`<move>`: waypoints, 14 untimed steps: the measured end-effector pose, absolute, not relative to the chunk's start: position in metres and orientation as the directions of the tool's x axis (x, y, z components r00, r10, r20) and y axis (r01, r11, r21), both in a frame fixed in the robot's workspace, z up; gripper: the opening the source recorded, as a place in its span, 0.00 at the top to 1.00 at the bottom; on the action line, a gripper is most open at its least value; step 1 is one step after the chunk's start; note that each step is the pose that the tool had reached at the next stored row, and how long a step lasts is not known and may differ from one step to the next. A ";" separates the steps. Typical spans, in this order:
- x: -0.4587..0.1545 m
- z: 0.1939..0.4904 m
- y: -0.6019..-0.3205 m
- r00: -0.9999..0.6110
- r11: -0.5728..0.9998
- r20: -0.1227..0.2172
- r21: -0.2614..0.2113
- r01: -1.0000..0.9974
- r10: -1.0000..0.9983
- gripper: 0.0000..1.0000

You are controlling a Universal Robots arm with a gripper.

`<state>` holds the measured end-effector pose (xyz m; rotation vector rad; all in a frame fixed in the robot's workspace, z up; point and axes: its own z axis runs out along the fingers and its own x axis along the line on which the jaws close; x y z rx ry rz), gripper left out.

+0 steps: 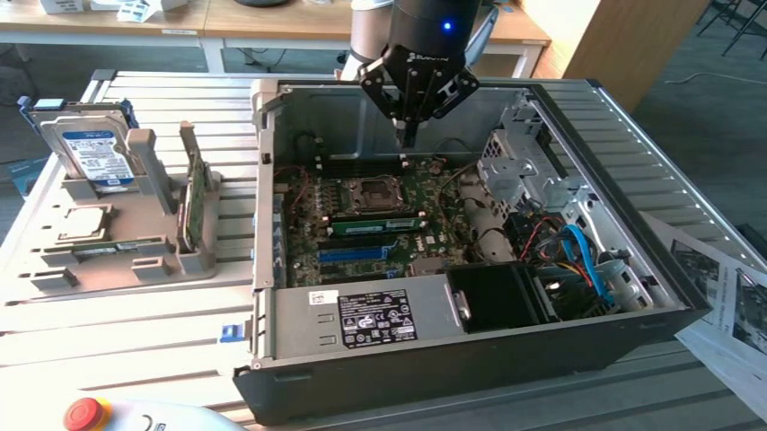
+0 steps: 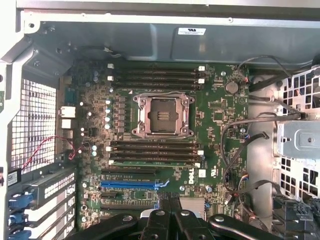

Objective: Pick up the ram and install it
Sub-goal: 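Press down the ram until it locks into place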

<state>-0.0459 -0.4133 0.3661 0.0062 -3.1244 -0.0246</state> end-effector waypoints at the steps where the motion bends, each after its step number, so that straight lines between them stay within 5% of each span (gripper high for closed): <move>1: -0.046 0.366 -0.413 -1.000 1.000 0.017 0.018 -0.004 -0.004 0.89; 14: -0.046 0.366 -0.413 -1.000 0.999 0.015 0.032 -0.002 -0.003 0.89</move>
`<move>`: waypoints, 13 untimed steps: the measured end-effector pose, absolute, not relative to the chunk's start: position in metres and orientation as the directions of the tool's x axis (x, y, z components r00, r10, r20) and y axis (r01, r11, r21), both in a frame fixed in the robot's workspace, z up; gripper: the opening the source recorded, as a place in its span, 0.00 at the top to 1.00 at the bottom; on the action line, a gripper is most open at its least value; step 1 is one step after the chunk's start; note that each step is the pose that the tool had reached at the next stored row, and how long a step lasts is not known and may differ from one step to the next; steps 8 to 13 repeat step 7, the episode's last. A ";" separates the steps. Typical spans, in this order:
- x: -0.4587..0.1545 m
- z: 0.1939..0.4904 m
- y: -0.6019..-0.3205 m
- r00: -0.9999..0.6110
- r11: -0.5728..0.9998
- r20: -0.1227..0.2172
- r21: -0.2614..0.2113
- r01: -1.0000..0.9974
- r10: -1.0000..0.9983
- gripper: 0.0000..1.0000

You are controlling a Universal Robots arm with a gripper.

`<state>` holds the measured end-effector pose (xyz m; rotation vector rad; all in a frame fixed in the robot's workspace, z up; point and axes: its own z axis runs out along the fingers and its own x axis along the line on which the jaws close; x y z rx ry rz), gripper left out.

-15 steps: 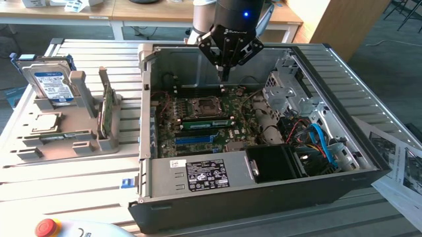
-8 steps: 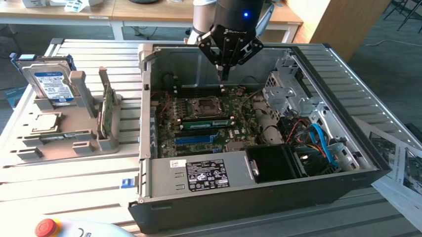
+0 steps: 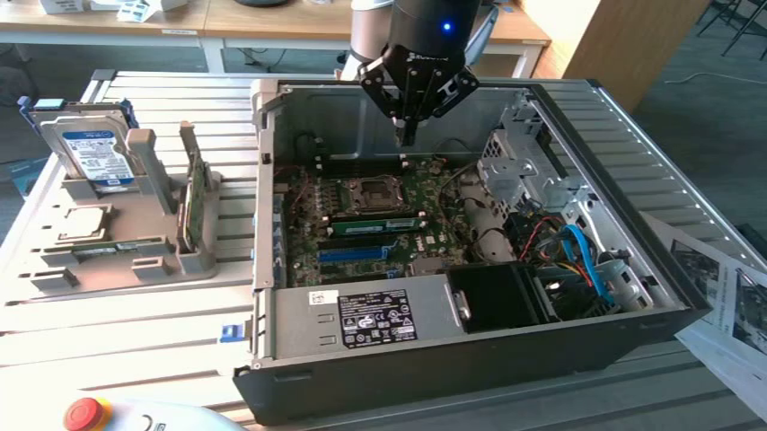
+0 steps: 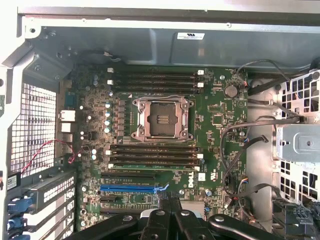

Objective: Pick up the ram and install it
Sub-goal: 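Press down the ram until it locks into place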

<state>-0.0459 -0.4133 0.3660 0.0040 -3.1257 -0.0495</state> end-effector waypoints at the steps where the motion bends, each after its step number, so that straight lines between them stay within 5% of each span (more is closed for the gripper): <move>1: -0.046 0.366 -0.413 -1.000 0.999 0.015 0.032 -0.002 -0.003 0.89; 13: -0.046 0.366 -0.413 -1.000 0.999 0.015 0.032 -0.002 -0.003 0.89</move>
